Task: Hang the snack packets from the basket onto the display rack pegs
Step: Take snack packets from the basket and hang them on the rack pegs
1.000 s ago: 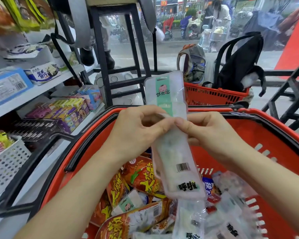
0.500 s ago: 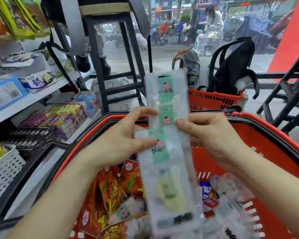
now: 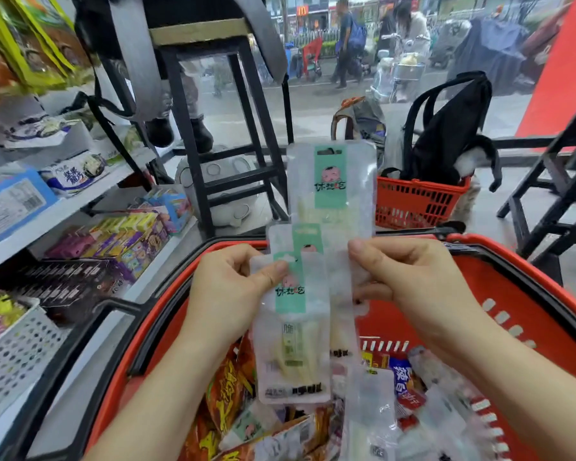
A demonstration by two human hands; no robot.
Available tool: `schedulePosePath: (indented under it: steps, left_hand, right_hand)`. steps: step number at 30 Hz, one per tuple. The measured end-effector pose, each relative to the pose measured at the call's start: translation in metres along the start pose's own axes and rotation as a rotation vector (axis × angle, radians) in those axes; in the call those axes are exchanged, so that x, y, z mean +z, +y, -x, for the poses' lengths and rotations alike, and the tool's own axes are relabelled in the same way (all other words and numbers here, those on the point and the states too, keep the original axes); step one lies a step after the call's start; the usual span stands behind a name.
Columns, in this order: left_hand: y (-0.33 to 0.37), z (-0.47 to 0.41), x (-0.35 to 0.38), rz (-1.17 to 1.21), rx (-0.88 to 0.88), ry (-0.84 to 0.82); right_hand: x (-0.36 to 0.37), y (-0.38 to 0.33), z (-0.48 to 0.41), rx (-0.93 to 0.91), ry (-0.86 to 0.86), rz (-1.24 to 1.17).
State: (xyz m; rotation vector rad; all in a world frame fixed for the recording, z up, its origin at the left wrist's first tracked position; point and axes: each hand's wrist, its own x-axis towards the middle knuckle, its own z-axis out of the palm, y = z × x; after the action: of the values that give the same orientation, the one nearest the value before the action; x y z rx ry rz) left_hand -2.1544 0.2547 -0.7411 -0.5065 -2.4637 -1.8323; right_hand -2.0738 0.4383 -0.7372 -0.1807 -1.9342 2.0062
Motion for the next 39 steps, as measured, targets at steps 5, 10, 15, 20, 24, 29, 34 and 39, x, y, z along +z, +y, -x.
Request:
schedulePosePath:
  steps: [5,10,15,20,24,29,34,39]
  left_hand:
    - [0.038,0.015,-0.032,0.045,-0.067,-0.034]
    - [0.135,0.034,-0.082,0.175,-0.195,0.115]
    - [0.285,0.051,-0.15,0.226,-0.315,0.327]
    - [0.454,0.068,-0.214,0.335,-0.321,0.508]
    - [0.537,0.092,-0.252,0.252,-0.33,0.608]
    - [0.622,0.141,-0.289,0.165,-0.313,0.742]
    - [0.683,0.199,-0.327,0.107,-0.299,0.912]
    - [0.714,0.251,-0.376,-0.006,-0.311,1.066]
  right_hand:
    - [0.004,-0.05,0.009,0.069,0.147,0.125]
    - [0.023,-0.145,0.013,0.143,0.122,0.202]
    - [0.06,-0.296,0.008,0.188,-0.062,0.207]
    - [0.097,-0.46,-0.003,0.138,-0.431,0.184]
    - [0.125,-0.559,0.011,0.124,-0.723,0.142]
    - [0.157,-0.638,0.048,0.123,-0.914,0.049]
    - [0.196,-0.695,0.08,-0.004,-1.075,0.008]
    - [0.249,-0.734,0.119,-0.103,-1.135,-0.005]
